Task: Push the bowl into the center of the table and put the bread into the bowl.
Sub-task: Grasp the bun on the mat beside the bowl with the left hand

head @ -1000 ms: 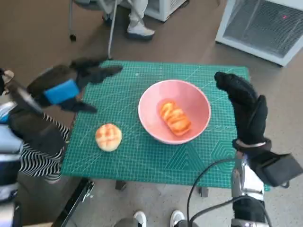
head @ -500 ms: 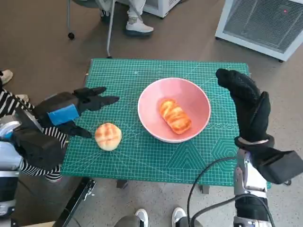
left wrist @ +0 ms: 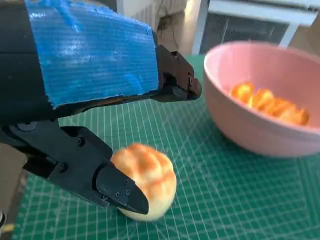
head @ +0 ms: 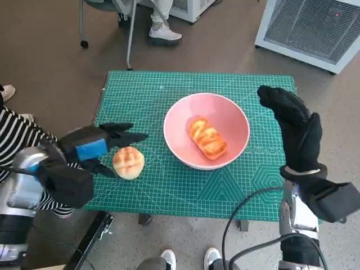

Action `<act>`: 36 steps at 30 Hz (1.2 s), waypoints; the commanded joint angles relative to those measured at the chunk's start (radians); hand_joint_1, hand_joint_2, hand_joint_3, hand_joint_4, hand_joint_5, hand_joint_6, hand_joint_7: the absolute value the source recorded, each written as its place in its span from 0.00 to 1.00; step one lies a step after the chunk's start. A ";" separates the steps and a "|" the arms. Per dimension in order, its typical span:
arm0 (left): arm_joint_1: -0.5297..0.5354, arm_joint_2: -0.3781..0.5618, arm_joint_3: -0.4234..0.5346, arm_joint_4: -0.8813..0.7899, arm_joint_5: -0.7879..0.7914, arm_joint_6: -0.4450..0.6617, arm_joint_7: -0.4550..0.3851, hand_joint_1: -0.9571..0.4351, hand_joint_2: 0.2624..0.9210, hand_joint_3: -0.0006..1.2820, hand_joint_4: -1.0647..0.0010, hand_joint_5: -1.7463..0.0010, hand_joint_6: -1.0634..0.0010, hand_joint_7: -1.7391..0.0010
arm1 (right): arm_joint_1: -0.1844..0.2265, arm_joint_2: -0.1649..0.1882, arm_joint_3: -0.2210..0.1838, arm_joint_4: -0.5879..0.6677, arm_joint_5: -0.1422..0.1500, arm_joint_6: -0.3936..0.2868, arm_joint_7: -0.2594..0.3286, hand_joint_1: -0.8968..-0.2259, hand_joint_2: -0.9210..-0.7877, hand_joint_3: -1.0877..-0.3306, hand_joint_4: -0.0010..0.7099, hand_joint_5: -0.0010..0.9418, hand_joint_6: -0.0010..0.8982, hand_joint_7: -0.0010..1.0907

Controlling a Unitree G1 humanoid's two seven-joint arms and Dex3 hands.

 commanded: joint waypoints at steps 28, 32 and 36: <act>-0.107 -0.101 -0.164 0.350 0.197 0.035 0.168 0.72 0.89 0.05 0.23 0.93 0.23 0.92 | 0.029 -0.006 -0.004 -0.006 0.010 0.025 0.006 0.12 0.00 0.47 0.28 0.00 0.06 0.55; -0.102 -0.087 -0.159 0.326 0.198 0.031 0.175 0.68 0.97 0.06 0.26 0.58 0.39 0.50 | 0.029 -0.007 -0.005 -0.005 0.012 0.028 0.008 0.13 0.00 0.47 0.28 0.00 0.06 0.55; -0.095 -0.070 -0.143 0.276 0.186 0.033 0.169 0.69 0.99 0.06 0.31 0.40 0.44 0.37 | 0.028 -0.008 -0.007 -0.004 0.014 0.031 0.008 0.13 0.00 0.47 0.28 0.00 0.06 0.55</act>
